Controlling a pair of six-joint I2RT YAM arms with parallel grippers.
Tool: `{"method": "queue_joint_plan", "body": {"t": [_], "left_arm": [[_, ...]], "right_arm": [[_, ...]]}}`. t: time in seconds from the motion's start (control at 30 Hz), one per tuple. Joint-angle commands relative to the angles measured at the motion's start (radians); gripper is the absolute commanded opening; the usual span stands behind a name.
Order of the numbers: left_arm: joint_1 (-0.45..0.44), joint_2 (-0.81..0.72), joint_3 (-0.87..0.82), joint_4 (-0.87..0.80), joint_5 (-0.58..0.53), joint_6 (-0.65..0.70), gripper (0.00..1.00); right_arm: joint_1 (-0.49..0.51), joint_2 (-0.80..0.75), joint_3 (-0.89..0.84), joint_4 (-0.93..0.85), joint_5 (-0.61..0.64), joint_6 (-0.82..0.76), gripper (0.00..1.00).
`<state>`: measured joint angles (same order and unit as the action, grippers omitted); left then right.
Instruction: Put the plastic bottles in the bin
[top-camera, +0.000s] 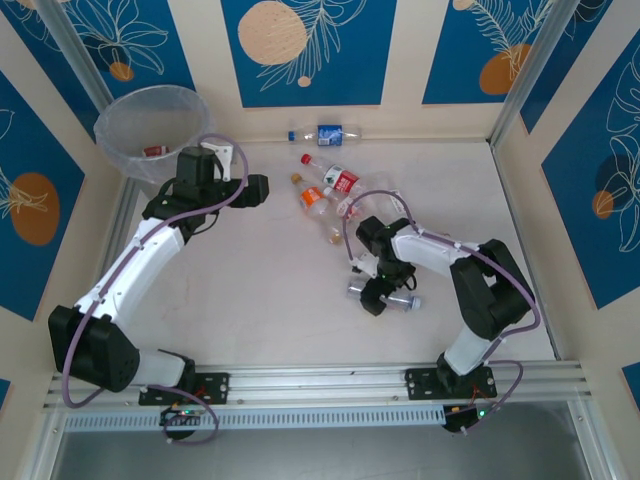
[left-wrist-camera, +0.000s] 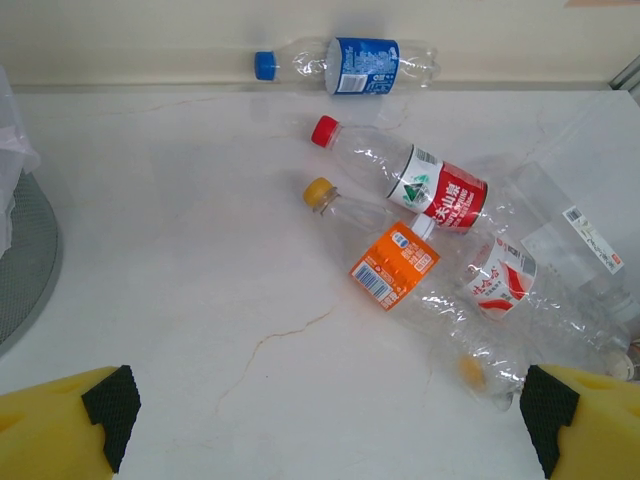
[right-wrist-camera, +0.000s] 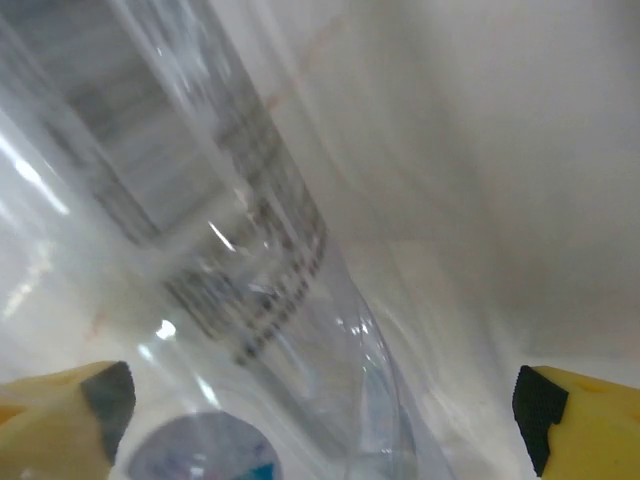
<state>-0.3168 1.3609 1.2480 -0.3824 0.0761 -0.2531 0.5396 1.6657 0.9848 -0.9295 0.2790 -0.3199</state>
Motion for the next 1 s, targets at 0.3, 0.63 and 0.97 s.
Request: {"method": "queue_joint_plan", "body": {"t": [0.3, 0.63, 0.97], "left_arm": [[-0.008, -0.039, -0.027, -0.006, -0.009, 0.030, 0.99], [-0.009, -0.055, -0.034, -0.009, 0.010, 0.017, 0.99], [-0.010, -0.030, -0.041, 0.033, 0.166, -0.100, 0.99]], "right_arm": [[-0.030, -0.058, -0.097, -0.004, 0.031, -0.114, 0.93], [-0.021, -0.153, -0.110, 0.126, -0.010, -0.111, 0.50], [0.003, -0.311, -0.110, 0.326, -0.126, -0.036, 0.40]]}}
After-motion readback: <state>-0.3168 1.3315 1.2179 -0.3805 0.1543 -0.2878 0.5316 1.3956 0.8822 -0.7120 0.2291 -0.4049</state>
